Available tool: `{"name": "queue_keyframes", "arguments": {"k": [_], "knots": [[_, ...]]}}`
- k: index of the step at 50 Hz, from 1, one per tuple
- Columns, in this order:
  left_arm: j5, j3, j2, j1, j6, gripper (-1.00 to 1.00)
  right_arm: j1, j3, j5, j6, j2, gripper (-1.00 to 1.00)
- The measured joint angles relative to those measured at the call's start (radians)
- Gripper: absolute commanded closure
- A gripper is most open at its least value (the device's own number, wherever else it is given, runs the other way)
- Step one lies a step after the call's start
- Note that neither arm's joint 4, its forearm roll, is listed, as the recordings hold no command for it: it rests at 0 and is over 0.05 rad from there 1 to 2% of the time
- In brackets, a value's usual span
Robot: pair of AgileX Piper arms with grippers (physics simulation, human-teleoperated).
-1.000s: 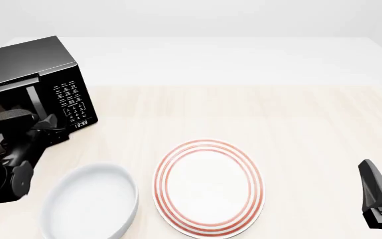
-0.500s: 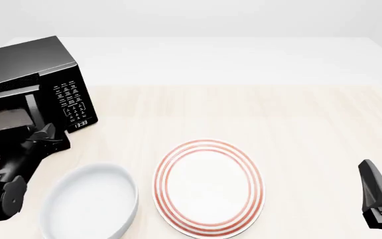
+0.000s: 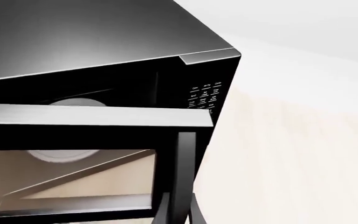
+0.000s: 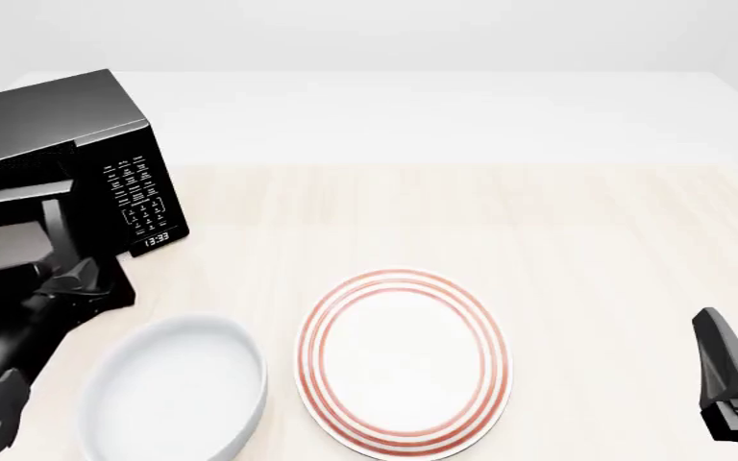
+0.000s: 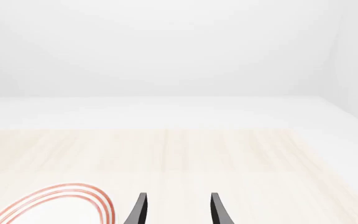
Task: Open the microwave.
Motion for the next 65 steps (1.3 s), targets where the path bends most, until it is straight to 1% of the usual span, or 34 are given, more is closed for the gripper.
{"name": "queue_keyframes", "arguments": {"k": [22,52,65], "knots": [[0.033,0.092,-0.105,0.002,-0.008,1.00,0.000,0.000,0.000,0.000,0.000,-1.00],[0.096,0.175,-0.235,0.001,0.019,1.00,0.000,0.000,0.000,0.000,0.000,-1.00],[0.125,0.195,-0.278,0.007,0.031,1.00,0.000,0.000,0.000,0.000,0.000,-1.00]]}}
